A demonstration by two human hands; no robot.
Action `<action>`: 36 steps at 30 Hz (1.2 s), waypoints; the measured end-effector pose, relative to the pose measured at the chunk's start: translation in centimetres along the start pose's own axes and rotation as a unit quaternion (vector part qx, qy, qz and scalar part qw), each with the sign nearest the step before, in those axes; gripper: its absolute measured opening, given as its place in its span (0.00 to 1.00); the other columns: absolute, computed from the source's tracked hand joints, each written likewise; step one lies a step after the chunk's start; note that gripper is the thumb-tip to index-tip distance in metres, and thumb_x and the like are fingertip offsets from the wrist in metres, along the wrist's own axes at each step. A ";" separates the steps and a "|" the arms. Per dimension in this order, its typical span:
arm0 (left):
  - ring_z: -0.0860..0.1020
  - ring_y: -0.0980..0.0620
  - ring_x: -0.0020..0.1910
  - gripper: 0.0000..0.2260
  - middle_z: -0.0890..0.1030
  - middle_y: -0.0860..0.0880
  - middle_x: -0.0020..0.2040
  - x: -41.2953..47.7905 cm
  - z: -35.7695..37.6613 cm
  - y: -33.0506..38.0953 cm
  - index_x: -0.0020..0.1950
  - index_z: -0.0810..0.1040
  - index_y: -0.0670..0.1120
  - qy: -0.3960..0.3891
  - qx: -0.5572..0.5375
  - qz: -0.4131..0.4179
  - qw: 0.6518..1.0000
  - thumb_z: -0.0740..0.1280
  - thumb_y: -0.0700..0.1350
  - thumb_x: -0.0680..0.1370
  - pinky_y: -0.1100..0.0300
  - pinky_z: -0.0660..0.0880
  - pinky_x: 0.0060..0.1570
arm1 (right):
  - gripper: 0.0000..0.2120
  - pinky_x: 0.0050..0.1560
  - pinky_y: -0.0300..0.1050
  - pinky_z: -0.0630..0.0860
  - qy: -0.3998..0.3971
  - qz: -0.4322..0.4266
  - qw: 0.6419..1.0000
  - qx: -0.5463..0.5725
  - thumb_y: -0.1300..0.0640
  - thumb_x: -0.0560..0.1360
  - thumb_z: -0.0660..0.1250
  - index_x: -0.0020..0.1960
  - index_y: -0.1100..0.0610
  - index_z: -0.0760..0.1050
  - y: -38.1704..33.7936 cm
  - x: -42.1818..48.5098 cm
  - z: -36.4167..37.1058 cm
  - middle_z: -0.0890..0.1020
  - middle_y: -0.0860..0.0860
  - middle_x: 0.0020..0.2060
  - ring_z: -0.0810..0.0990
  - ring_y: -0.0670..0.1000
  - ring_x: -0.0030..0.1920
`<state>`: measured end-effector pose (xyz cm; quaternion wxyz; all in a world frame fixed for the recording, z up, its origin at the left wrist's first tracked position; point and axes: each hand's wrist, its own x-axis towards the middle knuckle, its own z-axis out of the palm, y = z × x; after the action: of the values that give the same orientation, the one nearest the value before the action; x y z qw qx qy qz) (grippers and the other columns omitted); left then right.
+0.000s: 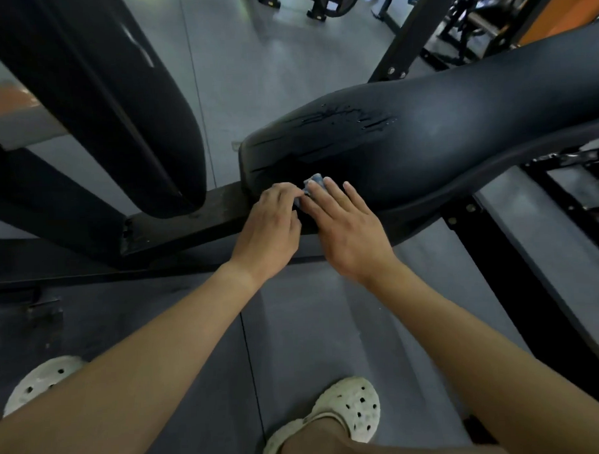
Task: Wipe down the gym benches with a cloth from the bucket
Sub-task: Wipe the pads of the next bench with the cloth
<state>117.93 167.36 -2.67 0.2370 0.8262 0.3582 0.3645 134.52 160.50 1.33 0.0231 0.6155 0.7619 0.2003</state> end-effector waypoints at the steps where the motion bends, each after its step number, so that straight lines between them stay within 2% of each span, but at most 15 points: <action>1: 0.73 0.51 0.66 0.15 0.74 0.48 0.66 0.2 0.3 0.4 0.69 0.72 0.45 -0.002 0.009 0.006 1.000 0.63 0.38 0.82 0.53 0.74 0.65 | 0.27 0.80 0.55 0.51 0.006 0.004 1.000 -0.004 0.58 0.81 0.54 0.80 0.54 0.61 1.0 -0.6 -0.3 0.60 0.53 0.80 0.54 0.55 0.81; 4: 0.74 0.48 0.63 0.14 0.75 0.46 0.63 0.7 0.9 1.5 0.69 0.74 0.45 -0.013 0.049 -0.004 0.999 0.62 0.40 0.83 0.52 0.75 0.62 | 0.27 0.80 0.56 0.52 0.049 0.020 0.999 0.008 0.62 0.81 0.59 0.80 0.55 0.63 3.5 -2.4 -1.0 0.62 0.54 0.80 0.55 0.55 0.81; 7: 0.74 0.46 0.63 0.14 0.75 0.45 0.63 1.0 1.0 1.7 0.69 0.74 0.43 -0.030 0.084 -0.014 0.996 0.61 0.44 0.84 0.51 0.75 0.62 | 0.25 0.80 0.58 0.53 0.090 0.057 0.994 0.006 0.64 0.81 0.59 0.78 0.57 0.65 5.4 -3.7 -1.3 0.64 0.55 0.79 0.58 0.57 0.80; 10: 0.74 0.46 0.61 0.15 0.74 0.45 0.63 1.3 0.7 1.8 0.68 0.74 0.43 -0.046 0.105 -0.015 0.993 0.60 0.49 0.85 0.50 0.75 0.60 | 0.23 0.79 0.60 0.54 0.144 0.136 0.980 0.013 0.67 0.81 0.60 0.76 0.58 0.69 7.1 -5.0 -1.2 0.67 0.56 0.77 0.59 0.58 0.80; 15: 0.75 0.44 0.57 0.20 0.74 0.43 0.60 1.6 0.8 2.8 0.65 0.74 0.42 -0.061 0.166 -0.012 0.984 0.60 0.57 0.84 0.49 0.78 0.55 | 0.26 0.79 0.62 0.53 0.207 0.256 0.938 0.103 0.72 0.78 0.57 0.74 0.59 0.71 5.8 -4.3 -0.8 0.67 0.55 0.77 0.56 0.58 0.81; 17: 0.75 0.44 0.54 0.21 0.74 0.43 0.59 1.7 0.9 3.2 0.64 0.74 0.42 -0.062 0.193 -0.013 0.979 0.58 0.59 0.84 0.51 0.77 0.52 | 0.25 0.79 0.62 0.52 0.208 0.228 0.944 0.120 0.72 0.78 0.57 0.73 0.58 0.72 4.0 -3.6 -0.2 0.68 0.55 0.76 0.56 0.59 0.80; 20: 0.75 0.43 0.52 0.22 0.75 0.41 0.57 2.0 0.9 3.9 0.62 0.74 0.41 -0.062 0.215 -0.011 0.975 0.56 0.59 0.85 0.52 0.75 0.47 | 0.27 0.80 0.60 0.51 0.148 0.118 0.976 0.109 0.70 0.79 0.59 0.77 0.57 0.68 2.8 -3.9 0.3 0.64 0.55 0.79 0.53 0.59 0.81; 23: 0.76 0.41 0.53 0.23 0.75 0.40 0.59 2.3 0.9 4.5 0.63 0.73 0.41 -0.076 0.243 -0.014 0.967 0.55 0.60 0.85 0.50 0.76 0.47 | 0.31 0.80 0.58 0.53 0.086 0.047 0.993 0.070 0.69 0.78 0.54 0.80 0.55 0.62 4.8 -4.8 -0.6 0.60 0.54 0.80 0.51 0.57 0.82; 25: 0.76 0.41 0.54 0.24 0.74 0.39 0.61 2.6 0.9 4.8 0.67 0.71 0.42 -0.088 0.261 -0.018 0.961 0.54 0.61 0.85 0.49 0.76 0.49 | 0.33 0.80 0.58 0.54 0.071 0.031 0.996 0.049 0.68 0.76 0.50 0.80 0.54 0.62 6.7 -5.3 -1.3 0.62 0.54 0.80 0.53 0.56 0.81; 28: 0.76 0.38 0.56 0.25 0.72 0.38 0.65 2.9 0.9 5.3 0.74 0.67 0.48 -0.105 0.255 -0.016 0.961 0.52 0.62 0.85 0.46 0.77 0.51 | 0.29 0.79 0.60 0.56 0.113 0.092 0.988 0.056 0.70 0.77 0.53 0.77 0.56 0.68 9.5 -6.2 -1.7 0.67 0.54 0.77 0.58 0.58 0.80; 31: 0.77 0.37 0.54 0.24 0.71 0.39 0.66 3.3 0.7 5.5 0.73 0.68 0.50 -0.116 0.262 0.003 0.958 0.50 0.63 0.85 0.45 0.77 0.50 | 0.27 0.78 0.62 0.58 0.166 0.190 0.964 0.085 0.72 0.79 0.56 0.74 0.55 0.72 12.6 -6.7 -2.0 0.68 0.54 0.76 0.60 0.58 0.79; 34: 0.77 0.36 0.51 0.23 0.73 0.40 0.62 3.9 0.5 5.9 0.70 0.69 0.49 -0.124 0.261 0.006 0.957 0.50 0.63 0.85 0.46 0.76 0.46 | 0.32 0.79 0.59 0.57 0.186 0.283 0.931 0.134 0.77 0.74 0.56 0.73 0.54 0.73 13.0 -6.0 -2.3 0.67 0.51 0.77 0.57 0.56 0.80; 36: 0.77 0.36 0.49 0.23 0.73 0.39 0.59 4.4 0.7 6.3 0.68 0.69 0.49 -0.126 0.269 0.003 0.955 0.50 0.64 0.85 0.47 0.75 0.43 | 0.33 0.80 0.52 0.55 0.211 0.336 0.902 0.168 0.77 0.73 0.55 0.72 0.54 0.73 11.1 -5.2 -2.1 0.66 0.50 0.78 0.55 0.54 0.81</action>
<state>123.17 166.70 2.91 0.0483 0.8996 0.4080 0.1482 145.47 156.82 5.88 -0.3105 0.7733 0.5189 0.1907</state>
